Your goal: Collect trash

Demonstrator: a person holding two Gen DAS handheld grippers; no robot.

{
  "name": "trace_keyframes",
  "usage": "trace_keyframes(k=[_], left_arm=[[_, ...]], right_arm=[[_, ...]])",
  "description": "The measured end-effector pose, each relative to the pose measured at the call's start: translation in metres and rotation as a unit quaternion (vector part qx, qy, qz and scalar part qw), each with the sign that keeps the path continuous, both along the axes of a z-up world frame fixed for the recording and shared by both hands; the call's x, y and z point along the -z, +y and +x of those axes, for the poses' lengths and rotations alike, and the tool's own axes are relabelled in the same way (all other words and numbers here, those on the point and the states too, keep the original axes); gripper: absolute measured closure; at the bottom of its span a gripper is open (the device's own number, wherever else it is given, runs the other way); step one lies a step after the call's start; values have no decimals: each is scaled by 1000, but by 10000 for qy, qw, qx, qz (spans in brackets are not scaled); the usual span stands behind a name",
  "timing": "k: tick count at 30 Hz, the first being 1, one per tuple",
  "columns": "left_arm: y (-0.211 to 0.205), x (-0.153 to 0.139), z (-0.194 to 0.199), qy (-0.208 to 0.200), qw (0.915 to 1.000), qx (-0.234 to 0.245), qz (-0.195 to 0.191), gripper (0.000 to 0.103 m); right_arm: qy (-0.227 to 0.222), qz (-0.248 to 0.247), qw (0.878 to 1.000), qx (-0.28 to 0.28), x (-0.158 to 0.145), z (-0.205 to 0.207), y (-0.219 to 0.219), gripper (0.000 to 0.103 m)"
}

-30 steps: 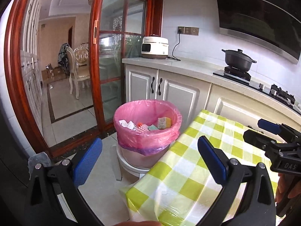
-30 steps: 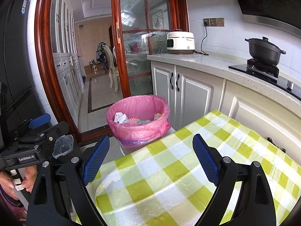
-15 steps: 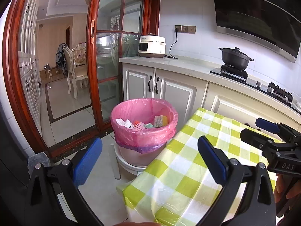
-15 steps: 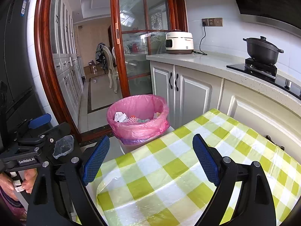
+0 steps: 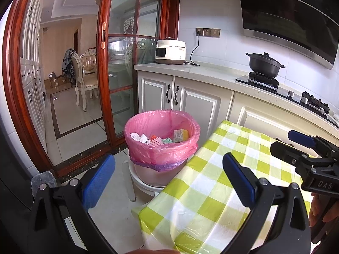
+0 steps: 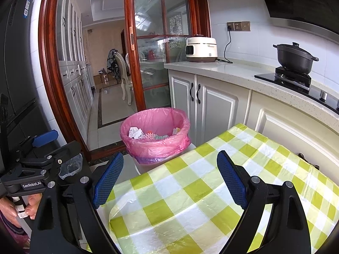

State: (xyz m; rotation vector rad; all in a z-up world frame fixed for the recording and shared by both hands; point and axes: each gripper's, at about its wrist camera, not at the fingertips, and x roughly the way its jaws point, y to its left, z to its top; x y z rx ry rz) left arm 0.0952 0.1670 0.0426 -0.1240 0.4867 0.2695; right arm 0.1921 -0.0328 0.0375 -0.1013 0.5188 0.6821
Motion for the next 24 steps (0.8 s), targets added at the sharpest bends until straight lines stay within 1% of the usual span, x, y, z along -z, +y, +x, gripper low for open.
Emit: trace_keyframes(k=[24], left_arm=[[1, 2, -1, 18, 10000, 19, -24, 5]], right_arm=[[-19, -24, 10000, -11, -1, 0, 0, 18]])
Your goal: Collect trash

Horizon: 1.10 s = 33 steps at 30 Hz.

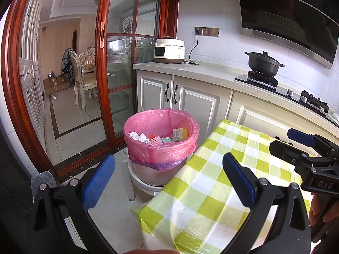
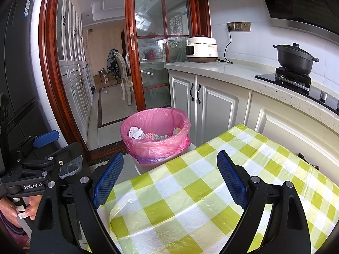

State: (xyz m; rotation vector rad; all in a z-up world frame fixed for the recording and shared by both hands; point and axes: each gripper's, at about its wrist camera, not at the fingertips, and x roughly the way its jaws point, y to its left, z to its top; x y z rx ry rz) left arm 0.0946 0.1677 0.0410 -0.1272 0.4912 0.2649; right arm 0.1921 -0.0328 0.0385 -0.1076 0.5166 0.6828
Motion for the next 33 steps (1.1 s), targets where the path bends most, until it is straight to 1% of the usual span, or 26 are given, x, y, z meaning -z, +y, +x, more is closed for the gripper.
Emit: trace_keyframes(k=[23, 30, 33], left_arm=[[1, 1, 0, 13, 10000, 75, -18, 5], [1, 1, 1, 59, 9997, 225, -18, 5], [3, 1, 1, 35, 9999, 154, -50, 5]], right_arm=[[-11, -14, 10000, -22, 0, -1, 1, 18], [-18, -14, 10000, -11, -1, -2, 0, 18], [-19, -16, 10000, -14, -1, -2, 0, 18]])
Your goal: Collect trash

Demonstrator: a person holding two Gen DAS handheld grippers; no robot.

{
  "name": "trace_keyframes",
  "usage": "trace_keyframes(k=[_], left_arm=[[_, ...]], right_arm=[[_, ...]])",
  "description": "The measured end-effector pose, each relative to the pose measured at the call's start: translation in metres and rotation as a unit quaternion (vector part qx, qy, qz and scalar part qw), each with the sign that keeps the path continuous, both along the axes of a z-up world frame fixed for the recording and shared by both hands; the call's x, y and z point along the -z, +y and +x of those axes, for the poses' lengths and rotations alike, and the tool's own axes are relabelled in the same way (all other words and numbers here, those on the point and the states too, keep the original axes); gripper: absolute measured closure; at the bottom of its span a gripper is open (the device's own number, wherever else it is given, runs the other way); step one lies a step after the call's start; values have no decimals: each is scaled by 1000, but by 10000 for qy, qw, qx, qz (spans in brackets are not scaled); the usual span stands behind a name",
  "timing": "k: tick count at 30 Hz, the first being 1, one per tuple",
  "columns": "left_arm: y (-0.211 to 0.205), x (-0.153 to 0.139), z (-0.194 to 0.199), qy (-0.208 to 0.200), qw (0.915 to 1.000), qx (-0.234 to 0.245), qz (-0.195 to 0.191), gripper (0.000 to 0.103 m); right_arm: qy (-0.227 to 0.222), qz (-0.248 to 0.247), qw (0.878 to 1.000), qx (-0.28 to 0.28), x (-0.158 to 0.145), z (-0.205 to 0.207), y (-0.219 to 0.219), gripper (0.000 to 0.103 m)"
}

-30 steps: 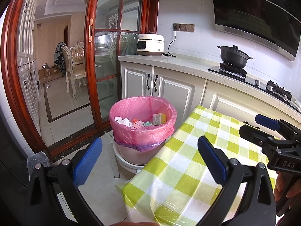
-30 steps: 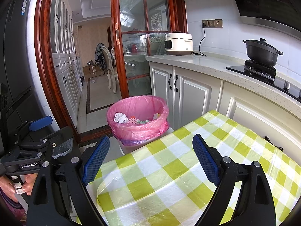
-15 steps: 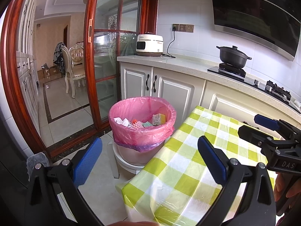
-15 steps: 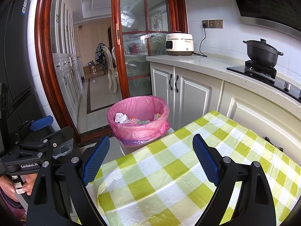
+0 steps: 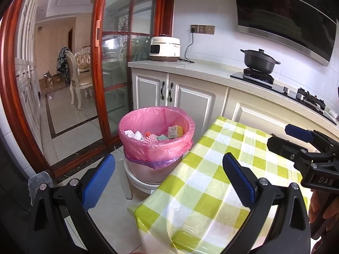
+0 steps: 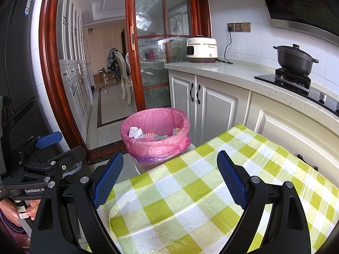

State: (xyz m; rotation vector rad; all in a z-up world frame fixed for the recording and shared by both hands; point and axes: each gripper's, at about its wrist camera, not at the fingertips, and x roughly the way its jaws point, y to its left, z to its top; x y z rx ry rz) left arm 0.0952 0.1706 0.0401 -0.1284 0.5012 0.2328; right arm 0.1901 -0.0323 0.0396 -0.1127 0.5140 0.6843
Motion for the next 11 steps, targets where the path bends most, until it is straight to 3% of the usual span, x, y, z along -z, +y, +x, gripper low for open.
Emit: trace_keyframes(k=[11], left_arm=[[4, 3, 1, 33, 9999, 71, -105, 5]], right_arm=[[4, -3, 10000, 2, 0, 0, 0, 18]])
